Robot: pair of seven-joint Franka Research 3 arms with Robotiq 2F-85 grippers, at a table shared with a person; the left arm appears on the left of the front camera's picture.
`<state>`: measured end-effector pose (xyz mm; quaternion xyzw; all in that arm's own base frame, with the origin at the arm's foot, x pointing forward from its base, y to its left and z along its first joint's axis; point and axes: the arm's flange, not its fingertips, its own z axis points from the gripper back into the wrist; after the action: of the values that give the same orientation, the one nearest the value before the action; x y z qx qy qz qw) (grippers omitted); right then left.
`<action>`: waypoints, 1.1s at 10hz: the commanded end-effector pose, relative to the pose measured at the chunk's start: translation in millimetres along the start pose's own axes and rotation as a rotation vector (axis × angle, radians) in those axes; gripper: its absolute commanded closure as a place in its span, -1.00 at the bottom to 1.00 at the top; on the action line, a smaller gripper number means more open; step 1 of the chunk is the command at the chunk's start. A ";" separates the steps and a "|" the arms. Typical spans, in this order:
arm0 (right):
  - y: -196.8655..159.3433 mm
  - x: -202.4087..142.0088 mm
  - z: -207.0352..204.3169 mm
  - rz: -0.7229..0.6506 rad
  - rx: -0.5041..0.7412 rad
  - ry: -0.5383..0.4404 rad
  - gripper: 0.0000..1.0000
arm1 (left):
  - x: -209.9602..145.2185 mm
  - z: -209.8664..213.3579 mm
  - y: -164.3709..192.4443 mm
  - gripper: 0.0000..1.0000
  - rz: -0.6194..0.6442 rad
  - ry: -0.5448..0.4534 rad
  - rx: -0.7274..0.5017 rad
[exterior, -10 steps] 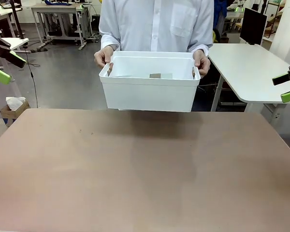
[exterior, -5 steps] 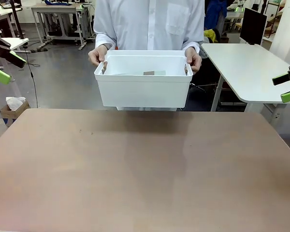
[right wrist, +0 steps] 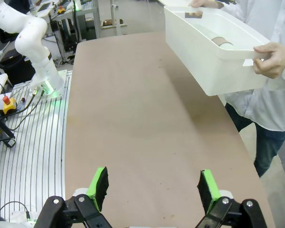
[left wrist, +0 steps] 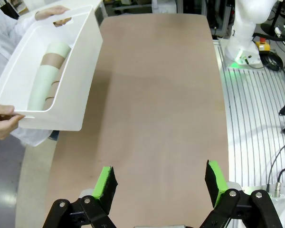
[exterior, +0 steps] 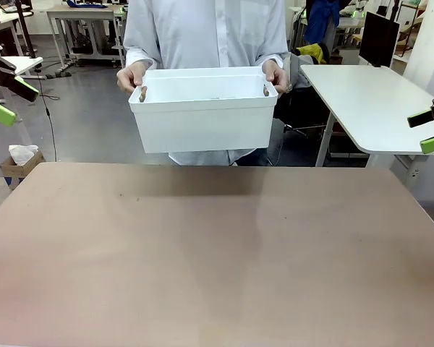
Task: Stack the cups and store them in the basket.
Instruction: Place the stack of Reusable plastic cups into the Pantry Basket.
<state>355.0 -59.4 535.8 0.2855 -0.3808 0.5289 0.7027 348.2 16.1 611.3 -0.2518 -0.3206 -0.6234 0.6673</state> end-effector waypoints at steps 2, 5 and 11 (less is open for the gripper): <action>-0.1 0.5 0.4 0.016 -0.002 -0.019 -1.00 | 3.0 1.4 0.2 -0.95 0.009 0.002 -0.007; -0.1 0.5 0.4 0.016 -0.002 -0.019 -1.00 | 3.0 1.4 0.2 -0.95 0.009 0.002 -0.007; -0.1 0.5 0.4 0.016 -0.002 -0.019 -1.00 | 3.0 1.4 0.2 -0.95 0.009 0.002 -0.007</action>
<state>355.0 -59.4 535.8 0.2855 -0.3808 0.5289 0.7027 348.2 16.1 611.3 -0.2520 -0.3205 -0.6234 0.6672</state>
